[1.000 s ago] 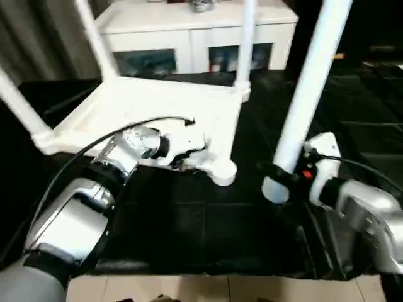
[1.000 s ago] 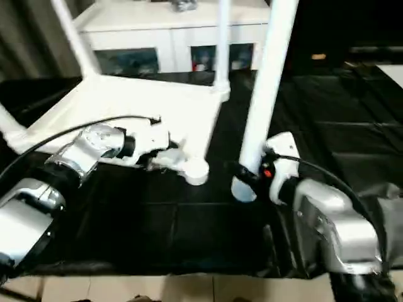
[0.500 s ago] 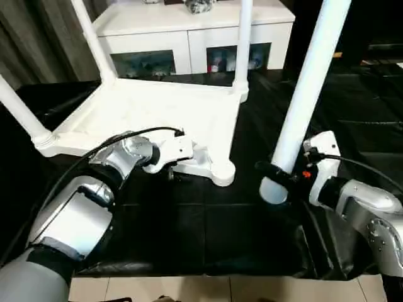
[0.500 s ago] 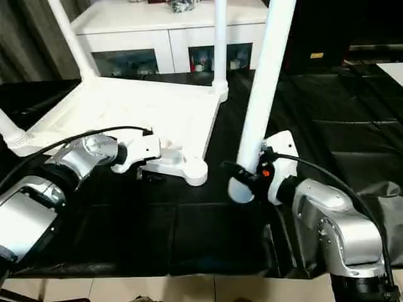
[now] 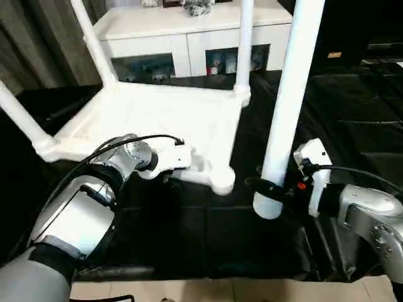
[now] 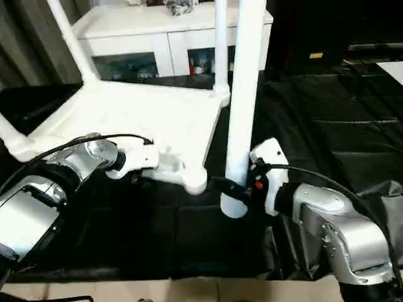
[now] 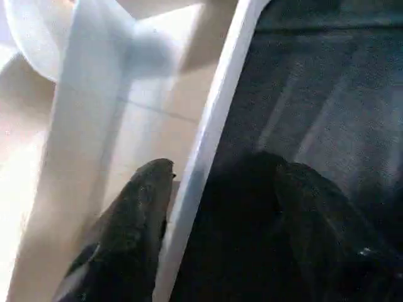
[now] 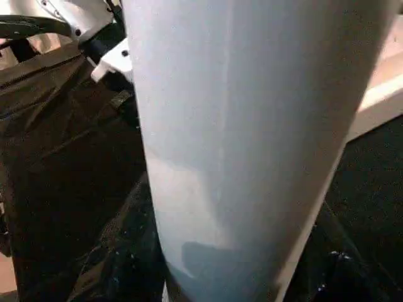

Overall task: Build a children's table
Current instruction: Insert table leg to table base

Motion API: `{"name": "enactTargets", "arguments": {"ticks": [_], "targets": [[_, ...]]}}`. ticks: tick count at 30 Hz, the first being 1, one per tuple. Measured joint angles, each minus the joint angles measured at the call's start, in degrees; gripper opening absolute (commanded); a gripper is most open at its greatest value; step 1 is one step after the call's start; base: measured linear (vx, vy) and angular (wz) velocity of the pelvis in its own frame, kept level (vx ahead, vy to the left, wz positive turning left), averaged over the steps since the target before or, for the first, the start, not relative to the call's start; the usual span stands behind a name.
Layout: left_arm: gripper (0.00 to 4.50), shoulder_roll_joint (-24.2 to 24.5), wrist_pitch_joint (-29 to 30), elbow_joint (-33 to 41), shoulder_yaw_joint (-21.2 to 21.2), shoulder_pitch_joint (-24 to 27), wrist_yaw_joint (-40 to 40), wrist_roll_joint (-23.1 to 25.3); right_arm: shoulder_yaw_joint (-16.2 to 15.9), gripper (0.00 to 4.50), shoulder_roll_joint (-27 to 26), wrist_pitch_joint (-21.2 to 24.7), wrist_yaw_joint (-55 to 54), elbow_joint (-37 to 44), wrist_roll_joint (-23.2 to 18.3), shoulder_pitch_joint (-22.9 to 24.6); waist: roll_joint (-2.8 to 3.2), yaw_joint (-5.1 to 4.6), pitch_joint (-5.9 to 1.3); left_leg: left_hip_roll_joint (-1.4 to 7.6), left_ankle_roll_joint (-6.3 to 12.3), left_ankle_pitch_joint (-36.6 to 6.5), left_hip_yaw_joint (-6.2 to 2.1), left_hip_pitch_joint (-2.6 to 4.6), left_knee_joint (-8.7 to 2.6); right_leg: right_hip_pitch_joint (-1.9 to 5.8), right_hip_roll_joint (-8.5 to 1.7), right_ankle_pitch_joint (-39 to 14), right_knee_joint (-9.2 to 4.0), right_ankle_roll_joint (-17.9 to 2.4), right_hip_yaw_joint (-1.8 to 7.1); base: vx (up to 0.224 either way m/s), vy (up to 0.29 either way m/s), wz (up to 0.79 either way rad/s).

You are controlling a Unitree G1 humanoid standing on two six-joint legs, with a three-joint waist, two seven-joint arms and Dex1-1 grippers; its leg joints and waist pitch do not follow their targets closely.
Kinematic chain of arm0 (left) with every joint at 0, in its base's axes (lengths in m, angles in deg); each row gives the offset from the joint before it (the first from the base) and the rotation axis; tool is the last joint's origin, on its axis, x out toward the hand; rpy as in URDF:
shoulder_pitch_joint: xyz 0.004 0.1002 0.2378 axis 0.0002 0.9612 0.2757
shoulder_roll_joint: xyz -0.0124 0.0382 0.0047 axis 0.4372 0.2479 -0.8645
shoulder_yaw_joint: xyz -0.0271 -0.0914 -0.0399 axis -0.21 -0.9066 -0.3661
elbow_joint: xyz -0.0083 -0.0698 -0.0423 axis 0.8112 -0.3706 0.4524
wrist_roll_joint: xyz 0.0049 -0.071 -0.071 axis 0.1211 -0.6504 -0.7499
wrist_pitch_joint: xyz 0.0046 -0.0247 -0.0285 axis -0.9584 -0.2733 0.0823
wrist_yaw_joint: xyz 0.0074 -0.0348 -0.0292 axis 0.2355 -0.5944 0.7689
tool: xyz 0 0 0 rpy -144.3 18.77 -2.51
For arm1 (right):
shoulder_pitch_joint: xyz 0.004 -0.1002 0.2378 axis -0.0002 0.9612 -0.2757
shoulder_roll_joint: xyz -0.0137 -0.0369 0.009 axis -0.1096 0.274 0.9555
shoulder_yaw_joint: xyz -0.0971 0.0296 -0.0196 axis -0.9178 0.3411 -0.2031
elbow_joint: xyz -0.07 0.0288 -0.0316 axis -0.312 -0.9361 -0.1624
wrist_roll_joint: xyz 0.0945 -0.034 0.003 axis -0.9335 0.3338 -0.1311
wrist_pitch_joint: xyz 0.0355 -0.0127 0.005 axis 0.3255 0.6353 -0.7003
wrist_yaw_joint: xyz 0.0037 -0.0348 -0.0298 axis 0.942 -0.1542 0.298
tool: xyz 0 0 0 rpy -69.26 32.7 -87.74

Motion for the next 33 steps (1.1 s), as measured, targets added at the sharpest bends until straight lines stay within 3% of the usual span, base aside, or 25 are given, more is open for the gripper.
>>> {"name": "enactTargets", "arguments": {"ticks": [5,12,20,22,28,33], "targets": [[2.36,-0.2,0.5,0.2,0.2,-0.1,0.8,0.4,-0.1,1.86,-0.1,-0.7,0.0,-0.4,0.4,-0.2,0.06,0.02,-0.04,-0.02,0.03,0.0,0.01,0.00,0.01,0.01,-0.02,0.0,-0.02,0.0,0.00,0.000,0.000,0.00],[1.85,-0.8,6.5,0.8,-2.8,-0.4,3.5,-0.6,-1.5,1.86,-1.1,-3.2,-0.1,-3.0,1.4,-1.5,0.03,0.06,-0.04,-0.06,0.03,0.0,0.01,0.00,0.00,0.01,-0.06,0.0,-0.01,0.0,0.00,0.000,0.000,0.00],[1.37,-0.1,10.4,3.4,-4.6,1.4,4.7,-1.3,-4.3,1.86,-3.0,-5.9,-0.1,-7.0,2.8,-3.3,-0.34,0.25,0.00,-0.07,0.03,0.0,0.03,0.00,-0.09,0.00,-0.08,0.0,-0.04,0.0,-0.02,0.000,0.000,0.00],[1.08,0.4,10.9,5.5,-4.7,3.0,4.6,-1.3,-4.7,1.86,-3.6,-6.9,0.0,-8.1,3.0,-4.2,-0.41,0.27,-0.10,-0.07,0.03,0.0,0.02,0.05,-0.14,0.00,-0.08,0.0,-0.04,0.1,-0.02,0.000,0.000,0.00],[0.81,0.9,17.1,11.2,-6.7,7.0,4.5,-2.5,-5.7,1.86,-5.2,-9.2,0.0,-10.1,3.9,-4.7,-0.43,0.10,-0.25,-0.21,0.03,0.0,0.15,0.51,-0.36,0.20,-0.16,-0.1,-0.09,0.1,0.16,0.000,0.000,0.00],[0.76,1.3,28.2,27.0,-11.1,16.0,3.1,-5.7,-5.8,1.86,-6.1,-10.5,-0.1,-11.1,4.1,-4.7,-0.28,-0.19,-0.39,-0.97,0.04,0.0,0.11,1.09,-1.01,0.36,-0.88,-0.4,-0.01,0.7,0.10,0.000,0.000,0.00]]}}
